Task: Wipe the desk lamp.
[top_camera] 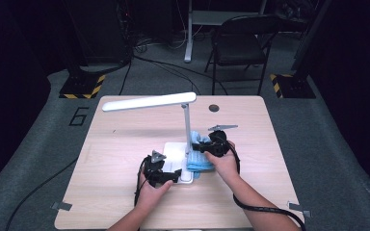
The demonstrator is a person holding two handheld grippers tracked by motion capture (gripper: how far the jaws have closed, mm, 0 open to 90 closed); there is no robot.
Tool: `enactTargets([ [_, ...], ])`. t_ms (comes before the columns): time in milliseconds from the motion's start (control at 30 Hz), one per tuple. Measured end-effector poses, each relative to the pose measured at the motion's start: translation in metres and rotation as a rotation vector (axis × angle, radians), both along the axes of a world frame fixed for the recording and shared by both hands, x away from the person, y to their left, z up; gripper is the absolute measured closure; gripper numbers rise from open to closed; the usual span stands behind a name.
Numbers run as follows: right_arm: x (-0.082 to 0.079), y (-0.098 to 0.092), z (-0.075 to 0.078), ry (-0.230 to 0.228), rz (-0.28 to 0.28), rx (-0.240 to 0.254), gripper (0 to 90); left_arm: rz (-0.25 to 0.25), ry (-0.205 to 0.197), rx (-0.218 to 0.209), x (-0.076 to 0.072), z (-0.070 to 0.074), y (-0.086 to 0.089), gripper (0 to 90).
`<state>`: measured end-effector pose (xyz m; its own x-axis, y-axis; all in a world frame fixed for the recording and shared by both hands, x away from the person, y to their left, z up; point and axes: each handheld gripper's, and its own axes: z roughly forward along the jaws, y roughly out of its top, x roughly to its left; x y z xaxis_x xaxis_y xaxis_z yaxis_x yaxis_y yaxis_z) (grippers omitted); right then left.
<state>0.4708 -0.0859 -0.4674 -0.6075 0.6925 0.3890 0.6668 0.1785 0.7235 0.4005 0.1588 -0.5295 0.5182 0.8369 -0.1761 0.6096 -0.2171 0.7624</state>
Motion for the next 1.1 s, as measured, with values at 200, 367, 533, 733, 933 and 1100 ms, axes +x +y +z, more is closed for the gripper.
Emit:
enactTargets([
  [200,-0.003,-0.001,0.022,-0.034,0.016,0.014,74.4,0.001,0.001,0.0,0.0,0.0,0.0,3.8],
  [367,-0.006,-0.001,0.046,-0.084,0.031,0.021,74.4,0.001,0.003,-0.003,0.0,0.0,0.0,3.8],
  [533,-0.009,0.0,0.071,-0.139,0.048,0.035,74.3,0.011,0.012,-0.015,-0.001,0.0,-0.001,3.8],
  [733,-0.014,0.003,0.099,-0.187,0.067,0.053,74.3,0.014,0.006,-0.014,0.0,0.0,0.0,3.8],
  [933,-0.016,0.003,0.124,-0.231,0.079,0.079,74.2,0.02,0.004,-0.018,0.0,0.0,0.0,3.8],
  [1100,-0.017,0.005,0.139,-0.254,0.078,0.091,74.0,0.021,0.002,-0.017,0.0,0.0,0.0,3.8],
])
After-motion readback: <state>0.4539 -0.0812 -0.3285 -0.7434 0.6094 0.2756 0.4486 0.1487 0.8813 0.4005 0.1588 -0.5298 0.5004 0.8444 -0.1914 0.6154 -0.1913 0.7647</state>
